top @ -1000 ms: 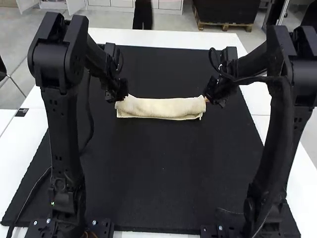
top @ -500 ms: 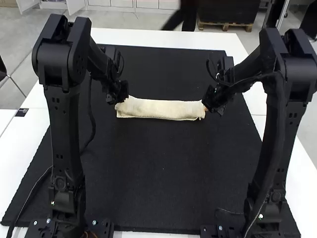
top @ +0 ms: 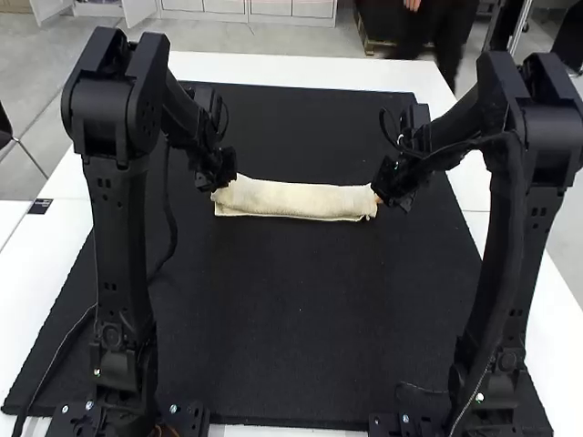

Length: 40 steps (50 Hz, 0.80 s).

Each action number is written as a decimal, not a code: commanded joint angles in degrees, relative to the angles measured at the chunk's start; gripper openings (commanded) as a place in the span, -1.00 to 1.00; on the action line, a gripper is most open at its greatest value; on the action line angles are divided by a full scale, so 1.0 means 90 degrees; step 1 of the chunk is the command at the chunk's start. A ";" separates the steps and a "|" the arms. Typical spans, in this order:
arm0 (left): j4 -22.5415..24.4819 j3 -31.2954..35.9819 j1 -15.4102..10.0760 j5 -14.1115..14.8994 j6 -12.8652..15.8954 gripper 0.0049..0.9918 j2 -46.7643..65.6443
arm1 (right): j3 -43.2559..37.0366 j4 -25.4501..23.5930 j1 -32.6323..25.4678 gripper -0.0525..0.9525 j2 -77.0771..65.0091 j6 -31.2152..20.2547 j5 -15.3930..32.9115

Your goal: Fold the towel.

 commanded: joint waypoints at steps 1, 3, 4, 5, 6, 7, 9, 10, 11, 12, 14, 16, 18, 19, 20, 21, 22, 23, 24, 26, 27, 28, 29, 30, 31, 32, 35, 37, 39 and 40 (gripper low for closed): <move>0.0059 0.0087 0.0033 -0.0217 -0.0157 -0.63 0.0107 | 0.0016 0.0011 0.0073 -0.92 0.0038 -0.0061 0.0073; 0.0059 0.0087 0.0023 -0.0236 -0.0157 -0.21 0.0107 | 0.0006 0.0011 0.0073 -0.92 0.0028 -0.0061 0.0073; 0.0049 0.0097 0.0004 -0.0334 -0.0157 0.08 0.0107 | 0.0016 0.0011 0.0073 -0.92 0.0028 -0.0061 0.0073; 0.0020 0.0107 0.0004 -0.0441 -0.0157 0.28 0.0107 | 0.0016 0.0011 0.0073 -0.92 0.0028 -0.0061 0.0064; -0.0010 0.0126 -0.0016 -0.0539 -0.0157 0.47 0.0097 | 0.0016 0.0011 0.0073 -0.92 0.0028 -0.0061 0.0073; -0.0049 0.0146 -0.0025 -0.0617 -0.0157 0.64 0.0107 | 0.0016 0.0011 0.0073 -0.92 0.0028 -0.0061 0.0064; -0.0117 0.0195 -0.0055 -0.0754 -0.0167 0.82 0.0107 | 0.0016 0.0011 0.0073 -0.92 0.0038 -0.0061 0.0064; -0.0156 0.0214 -0.0064 -0.0832 -0.0186 0.90 0.0107 | 0.0016 0.0011 0.0073 -0.92 0.0028 -0.0061 0.0064; -0.0185 0.0243 -0.0064 -0.0891 -0.0216 0.93 0.0107 | 0.0016 0.0011 0.0083 -0.92 0.0028 -0.0061 0.0064; -0.0205 0.0263 -0.0064 -0.0910 -0.0255 0.93 0.0107 | 0.0026 0.0011 0.0073 -0.92 0.0028 -0.0061 0.0064; -0.0234 0.0282 -0.0064 -0.0920 -0.0274 0.94 0.0097 | 0.0016 0.0011 0.0073 -0.92 0.0038 -0.0061 0.0073; -0.0273 0.0322 -0.0064 -0.0930 -0.0284 0.94 0.0107 | 0.0026 0.0011 0.0073 -0.92 0.0038 -0.0061 0.0064; -0.0322 0.0361 -0.0064 -0.0978 -0.0294 0.94 0.0107 | 0.0016 0.0011 0.0073 -0.92 0.0028 -0.0061 0.0064; -0.0342 0.0380 -0.0064 -0.0988 -0.0304 0.94 0.0107 | 0.0016 0.0011 0.0073 -0.92 0.0038 -0.0061 0.0064; -0.0351 0.0400 -0.0064 -0.0988 -0.0304 0.94 0.0107 | 0.0016 0.0011 0.0073 -0.92 0.0028 -0.0061 0.0064; -0.0381 0.0419 -0.0064 -0.0988 -0.0304 0.94 0.0097 | 0.0016 0.0011 0.0073 -0.92 0.0038 -0.0061 0.0073; -0.0410 0.0429 -0.0074 -0.0988 -0.0304 0.94 0.0097 | 0.0016 0.0011 0.0073 -0.92 0.0028 -0.0061 0.0064; -0.0429 0.0458 -0.0064 -0.0988 -0.0304 0.94 0.0088 | 0.0026 0.0011 0.0073 -0.92 0.0028 -0.0061 0.0073; -0.0459 0.0478 -0.0064 -0.0988 -0.0304 0.94 0.0078 | 0.0026 0.0001 0.0073 -0.92 0.0028 -0.0061 0.0064; -0.0547 0.0556 -0.0074 -0.0988 -0.0304 0.94 0.0058 | 0.0026 0.0001 0.0073 -0.92 0.0028 -0.0061 0.0064; -0.0576 0.0585 -0.0074 -0.0988 -0.0304 0.94 0.0049 | 0.0026 0.0001 0.0073 -0.92 0.0028 -0.0051 0.0064; -0.0615 0.0634 -0.0084 -0.0988 -0.0304 0.94 0.0029 | 0.0026 0.0001 0.0073 -0.92 0.0028 -0.0051 0.0064; -0.0674 0.0683 -0.0103 -0.0988 -0.0313 0.94 0.0010 | 0.0026 0.0001 0.0073 -0.92 0.0018 -0.0051 0.0064; -0.0703 0.0722 -0.0103 -0.0988 -0.0304 0.94 0.0000 | 0.0026 0.0001 0.0073 -0.92 0.0028 -0.0051 0.0064; -0.0722 0.0751 -0.0113 -0.0998 -0.0313 0.94 -0.0020 | 0.0026 0.0001 0.0073 -0.92 0.0028 -0.0051 0.0064; -0.0762 0.0781 -0.0133 -0.1008 -0.0304 0.94 -0.0030 | 0.0026 0.0001 0.0073 -0.92 0.0028 -0.0041 0.0054; -0.0869 0.0888 -0.0172 -0.1057 -0.0313 0.94 -0.0078 | 0.0026 0.0001 0.0073 -0.72 0.0028 -0.0012 0.0064; -0.0918 0.0956 -0.0211 -0.1057 -0.0313 0.94 -0.0117 | 0.0036 0.0001 0.0073 -0.57 0.0028 -0.0002 0.0064; -0.0967 0.0995 -0.0250 -0.1057 -0.0304 0.94 -0.0137 | 0.0036 0.0001 0.0073 -0.43 0.0028 0.0017 0.0064; -0.0976 0.1005 -0.0269 -0.1066 -0.0304 0.94 -0.0156 | 0.0036 0.0001 0.0073 -0.38 0.0028 0.0017 0.0064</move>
